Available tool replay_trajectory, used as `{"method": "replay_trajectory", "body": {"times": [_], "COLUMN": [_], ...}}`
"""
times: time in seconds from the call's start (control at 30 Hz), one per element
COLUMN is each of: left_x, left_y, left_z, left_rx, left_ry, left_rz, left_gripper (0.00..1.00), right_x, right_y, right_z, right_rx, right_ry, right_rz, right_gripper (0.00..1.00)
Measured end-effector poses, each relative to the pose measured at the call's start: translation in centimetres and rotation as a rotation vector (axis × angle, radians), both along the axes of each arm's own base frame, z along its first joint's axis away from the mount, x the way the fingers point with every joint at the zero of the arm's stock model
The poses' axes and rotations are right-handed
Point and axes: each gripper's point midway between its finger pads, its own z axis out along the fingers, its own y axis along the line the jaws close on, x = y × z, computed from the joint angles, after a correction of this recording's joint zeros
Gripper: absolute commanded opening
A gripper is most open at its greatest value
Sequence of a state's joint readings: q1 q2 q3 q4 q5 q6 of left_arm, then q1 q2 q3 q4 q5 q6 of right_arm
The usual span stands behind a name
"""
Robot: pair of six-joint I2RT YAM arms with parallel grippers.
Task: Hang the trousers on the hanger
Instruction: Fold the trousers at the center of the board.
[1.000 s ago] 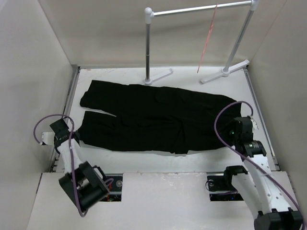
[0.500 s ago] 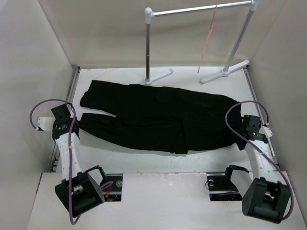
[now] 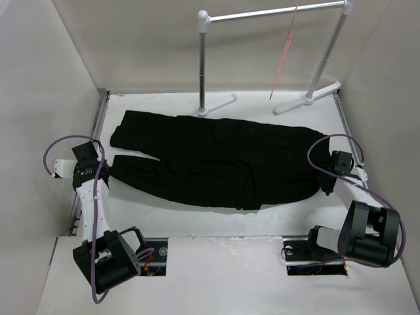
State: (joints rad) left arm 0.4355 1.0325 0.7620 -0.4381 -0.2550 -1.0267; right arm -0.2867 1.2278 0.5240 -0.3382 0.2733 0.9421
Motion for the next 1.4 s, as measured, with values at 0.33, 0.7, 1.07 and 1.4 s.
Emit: {"method": "replay_trajectory", "body": {"times": [0.33,0.7,1.07,1.4], "left_x": [-2.5,-2.3,6.6,18.5], "left_y": [1.7,5.1,6.5,5.5], "left_z": [2.5,12.4,11.8,10.7], "left_rx": [0.005,0.243,0.326,0.430], "left_ry": [0.029,0.088,0.287,0.342], "left_rz": [0.082,0.089,-0.104,-0.288], "left_gripper": [0.00,0.00,0.00,0.01], "right_x": [-2.0,-4.3,-1.2,8.6], "right_y": [4.4,6.3,4.2,0.6], "right_z": [7.6,9.2,9.8,12.1], "right_rx": [-0.029,-0.067,0.008,0.040], "right_ry": [-0.209,-0.088,-0.040,-0.068], "right_rz": [0.159,0.294,0.220,0.179], "right_gripper": [0.04,0.01,0.01,0.03]}}
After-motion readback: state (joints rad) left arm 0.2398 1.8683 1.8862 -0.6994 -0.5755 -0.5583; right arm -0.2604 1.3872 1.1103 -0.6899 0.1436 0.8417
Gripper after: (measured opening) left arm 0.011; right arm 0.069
